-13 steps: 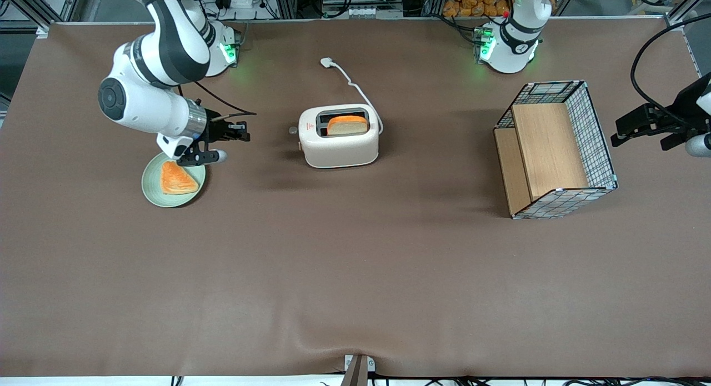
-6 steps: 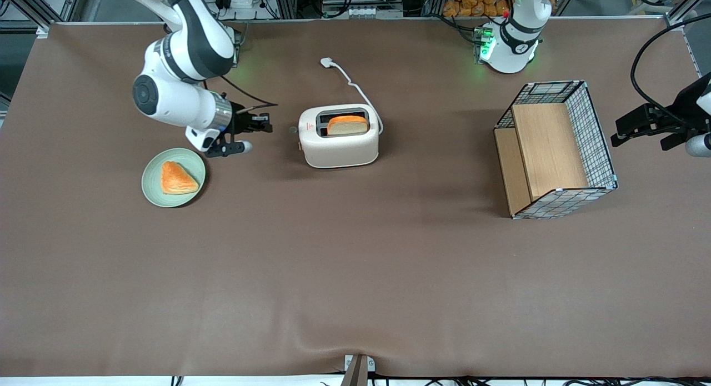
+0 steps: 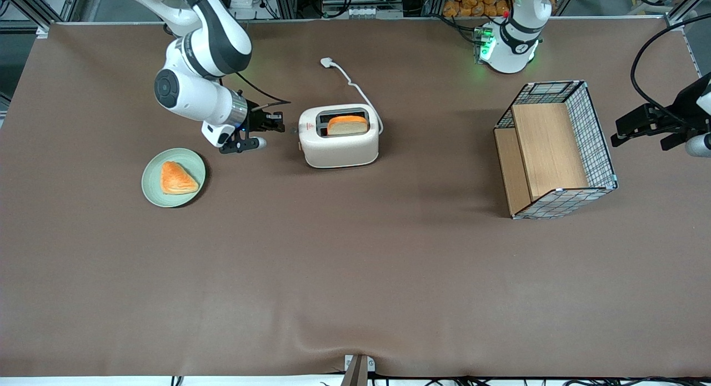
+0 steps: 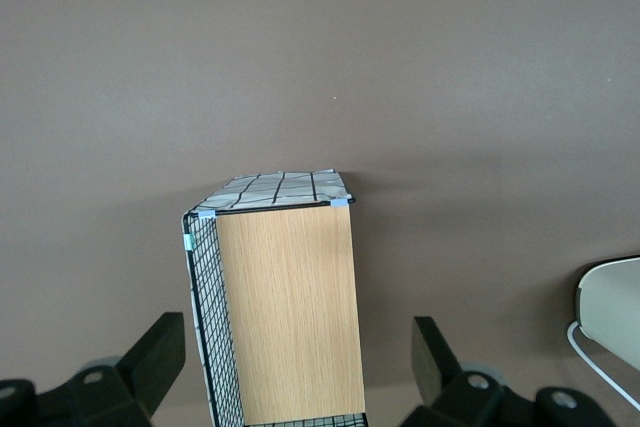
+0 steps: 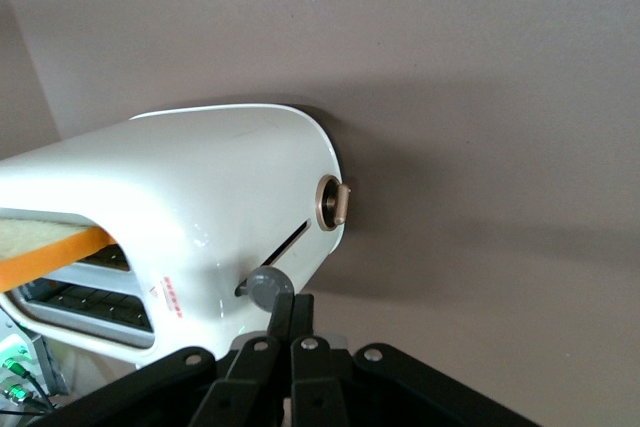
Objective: Press toaster button with right arm
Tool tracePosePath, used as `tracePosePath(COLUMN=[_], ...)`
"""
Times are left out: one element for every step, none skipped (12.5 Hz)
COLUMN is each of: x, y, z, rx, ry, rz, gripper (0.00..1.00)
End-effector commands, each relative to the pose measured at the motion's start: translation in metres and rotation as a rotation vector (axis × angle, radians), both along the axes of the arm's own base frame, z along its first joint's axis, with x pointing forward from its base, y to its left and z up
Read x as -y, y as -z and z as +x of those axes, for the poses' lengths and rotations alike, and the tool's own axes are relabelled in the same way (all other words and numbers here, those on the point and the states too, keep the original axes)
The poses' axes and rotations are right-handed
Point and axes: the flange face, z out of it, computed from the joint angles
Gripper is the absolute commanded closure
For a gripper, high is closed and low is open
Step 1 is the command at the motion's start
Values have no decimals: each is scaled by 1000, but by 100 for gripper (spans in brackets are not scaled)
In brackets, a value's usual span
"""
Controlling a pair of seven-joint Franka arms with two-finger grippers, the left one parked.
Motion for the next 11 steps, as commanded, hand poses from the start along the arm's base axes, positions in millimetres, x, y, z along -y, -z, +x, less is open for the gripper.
tracePosePath(x=[-8,-11,-11,-12,-12,-14,-14,-15,-19,-20,-19], y=[9,9,9,11,13,16,20,24,28,31,35], z=[-5,-6,-6,-6,-5,-5,-4,-5,-5,-5,-4], rx=[24,21,25,24,30,32,33,39,45,48,50], ry=[20,24,28,28,31,32,37,40,38,41,47], rz=[27,33,33,34,34,33,32,31,30,30,29], gripper=[100,100,100,100,100,100,100,100,100,100,100])
